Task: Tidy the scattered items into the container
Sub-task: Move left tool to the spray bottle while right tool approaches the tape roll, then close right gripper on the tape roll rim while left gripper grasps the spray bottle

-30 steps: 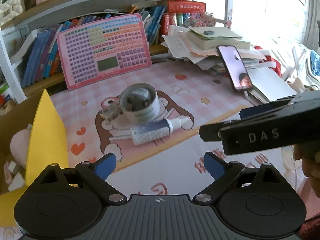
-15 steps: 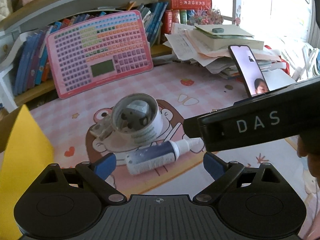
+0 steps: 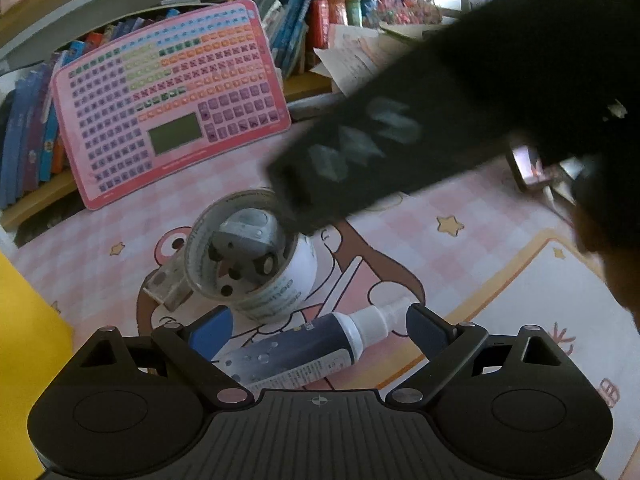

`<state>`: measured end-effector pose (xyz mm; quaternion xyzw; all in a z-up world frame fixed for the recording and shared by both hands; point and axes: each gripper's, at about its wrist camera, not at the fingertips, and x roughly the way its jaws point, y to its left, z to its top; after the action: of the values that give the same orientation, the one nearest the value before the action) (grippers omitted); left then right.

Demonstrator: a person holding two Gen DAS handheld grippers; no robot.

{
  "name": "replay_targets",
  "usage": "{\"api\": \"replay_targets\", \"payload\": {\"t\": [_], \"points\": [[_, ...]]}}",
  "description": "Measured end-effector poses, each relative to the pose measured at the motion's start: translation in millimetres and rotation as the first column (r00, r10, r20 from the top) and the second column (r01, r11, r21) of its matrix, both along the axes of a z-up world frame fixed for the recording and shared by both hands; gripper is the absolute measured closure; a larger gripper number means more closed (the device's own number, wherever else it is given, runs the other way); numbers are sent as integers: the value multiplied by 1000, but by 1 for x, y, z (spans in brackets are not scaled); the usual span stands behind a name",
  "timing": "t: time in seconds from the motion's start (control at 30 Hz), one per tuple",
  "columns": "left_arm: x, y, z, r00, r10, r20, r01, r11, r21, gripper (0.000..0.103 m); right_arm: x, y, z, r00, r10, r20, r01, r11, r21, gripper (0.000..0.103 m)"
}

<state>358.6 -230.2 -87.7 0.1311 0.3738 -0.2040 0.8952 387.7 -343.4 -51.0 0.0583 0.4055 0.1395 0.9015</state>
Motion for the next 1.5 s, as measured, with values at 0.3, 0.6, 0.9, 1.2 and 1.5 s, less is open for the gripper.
{"api": "replay_targets", "payload": {"t": [0.3,0.6,0.9,1.2,1.5], "points": [[9,-6,-12,997,-23,-78,24,1000,9,33,35,8,-18,997,6,-72,-5,1000,7,68],[1,-12,-12,993,-41,-111,43,999,13,41,37,-1,-29,995,8,-103,-8,1000,1,89],[-4,-5,-9,990,-40,-137,44,999,26,41,53,7,-36,990,34,-140,-39,999,-28,89],[-15,-4,-3,986,-76,-146,86,994,63,48,49,1,-32,992,6,-123,-6,1000,0,99],[-17,7,-3,981,-59,-186,68,997,44,71,37,-2,-5,999,3,-36,-1,999,54,99]]}}
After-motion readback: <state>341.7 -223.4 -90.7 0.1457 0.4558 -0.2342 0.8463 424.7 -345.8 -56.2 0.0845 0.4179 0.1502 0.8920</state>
